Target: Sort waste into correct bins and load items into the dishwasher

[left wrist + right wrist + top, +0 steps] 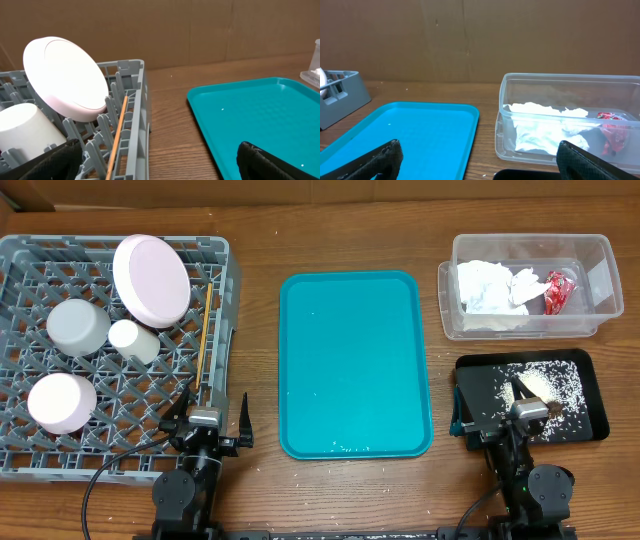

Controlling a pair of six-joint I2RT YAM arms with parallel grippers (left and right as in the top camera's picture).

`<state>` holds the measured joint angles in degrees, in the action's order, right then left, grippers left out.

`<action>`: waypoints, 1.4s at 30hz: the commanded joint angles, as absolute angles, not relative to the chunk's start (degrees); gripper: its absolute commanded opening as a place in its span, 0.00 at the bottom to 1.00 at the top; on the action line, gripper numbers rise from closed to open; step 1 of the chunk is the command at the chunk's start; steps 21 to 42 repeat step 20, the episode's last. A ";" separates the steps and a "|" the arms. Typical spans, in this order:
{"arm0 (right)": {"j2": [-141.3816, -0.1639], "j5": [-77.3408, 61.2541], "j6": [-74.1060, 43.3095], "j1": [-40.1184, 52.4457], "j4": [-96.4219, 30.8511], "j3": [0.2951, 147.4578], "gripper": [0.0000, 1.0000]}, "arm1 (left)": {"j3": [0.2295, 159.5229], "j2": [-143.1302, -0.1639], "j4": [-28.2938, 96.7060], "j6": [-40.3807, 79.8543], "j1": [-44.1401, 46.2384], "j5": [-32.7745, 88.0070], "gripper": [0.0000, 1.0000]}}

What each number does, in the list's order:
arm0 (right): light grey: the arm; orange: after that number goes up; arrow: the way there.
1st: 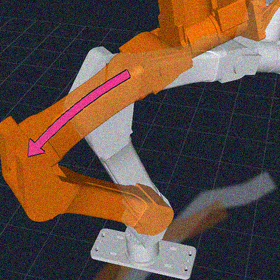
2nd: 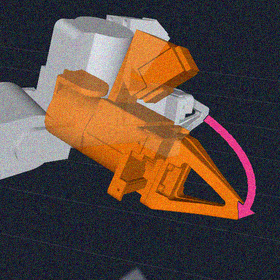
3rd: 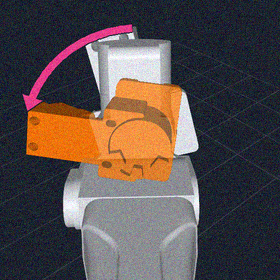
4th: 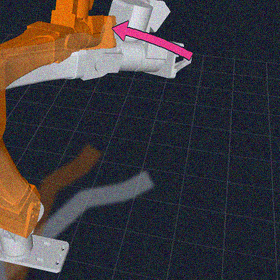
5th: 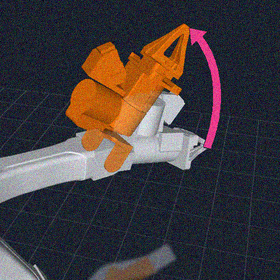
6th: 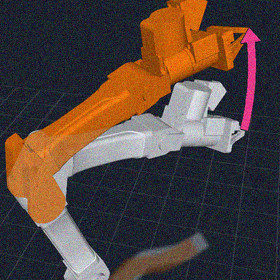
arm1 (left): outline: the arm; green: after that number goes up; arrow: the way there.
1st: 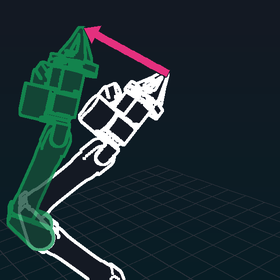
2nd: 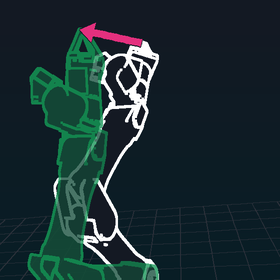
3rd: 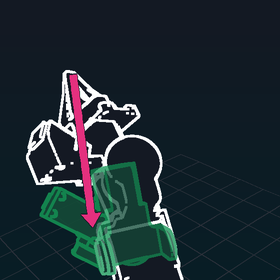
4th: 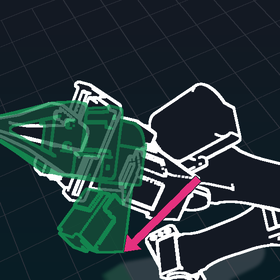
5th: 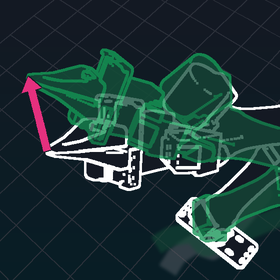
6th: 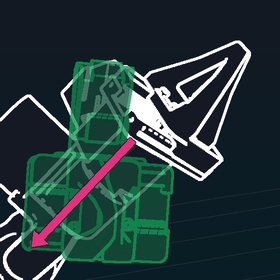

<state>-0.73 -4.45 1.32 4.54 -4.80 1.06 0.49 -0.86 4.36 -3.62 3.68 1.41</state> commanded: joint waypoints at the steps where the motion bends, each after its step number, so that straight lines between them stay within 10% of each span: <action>1: -0.16 -3.97 1.54 4.75 -4.58 0.47 1.00 | 0.30 -0.30 4.45 -4.95 3.68 1.04 1.00; 42: -0.16 -3.97 1.54 4.75 -4.58 0.47 1.00 | 0.30 -0.30 4.47 -4.95 3.68 1.04 1.00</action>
